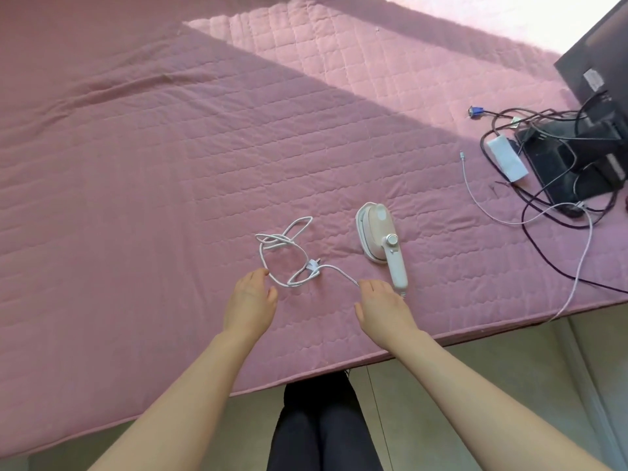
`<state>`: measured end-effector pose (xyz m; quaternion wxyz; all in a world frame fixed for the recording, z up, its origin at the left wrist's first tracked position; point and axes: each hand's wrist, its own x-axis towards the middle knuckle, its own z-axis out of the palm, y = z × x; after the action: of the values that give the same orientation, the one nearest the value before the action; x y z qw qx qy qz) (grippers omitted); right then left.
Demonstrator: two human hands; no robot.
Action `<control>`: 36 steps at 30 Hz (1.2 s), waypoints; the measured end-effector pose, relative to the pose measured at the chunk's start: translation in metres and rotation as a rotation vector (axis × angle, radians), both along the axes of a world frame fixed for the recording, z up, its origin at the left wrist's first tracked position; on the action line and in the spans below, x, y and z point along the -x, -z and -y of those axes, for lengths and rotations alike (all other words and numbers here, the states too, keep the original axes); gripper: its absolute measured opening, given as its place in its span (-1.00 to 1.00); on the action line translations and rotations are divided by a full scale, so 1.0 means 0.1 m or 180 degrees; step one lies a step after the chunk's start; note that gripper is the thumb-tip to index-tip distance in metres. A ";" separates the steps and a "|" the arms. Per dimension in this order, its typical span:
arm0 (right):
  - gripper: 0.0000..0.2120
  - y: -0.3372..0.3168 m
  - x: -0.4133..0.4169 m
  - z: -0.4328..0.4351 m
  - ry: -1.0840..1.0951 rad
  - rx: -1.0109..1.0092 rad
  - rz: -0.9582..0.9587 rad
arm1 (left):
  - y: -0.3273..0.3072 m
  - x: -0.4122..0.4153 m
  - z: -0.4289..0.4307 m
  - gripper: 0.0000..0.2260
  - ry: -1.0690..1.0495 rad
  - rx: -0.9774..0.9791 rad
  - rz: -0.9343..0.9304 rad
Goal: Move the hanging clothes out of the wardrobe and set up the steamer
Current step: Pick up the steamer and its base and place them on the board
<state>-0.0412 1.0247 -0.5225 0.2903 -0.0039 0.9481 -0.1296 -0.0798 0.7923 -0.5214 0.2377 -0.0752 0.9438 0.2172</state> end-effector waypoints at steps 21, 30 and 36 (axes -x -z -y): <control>-0.50 1.67 0.44 0.31 0.0096 0.0709 0.0102 | 1.91 1.37 0.06 -0.28 0.1875 0.1136 0.0004; -0.61 1.77 0.20 0.42 0.0222 0.0792 0.0687 | 2.08 0.90 0.29 -0.58 0.1681 0.0369 -0.0049; -0.67 1.80 0.17 0.48 0.1031 0.0874 0.0795 | 2.06 0.37 0.27 -0.64 0.0411 -0.0349 0.0415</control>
<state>-0.0581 0.9769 -0.7028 0.3774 0.1247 0.8666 -0.3015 -0.1166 0.7652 -0.7272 0.3158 -0.0151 0.9159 0.2474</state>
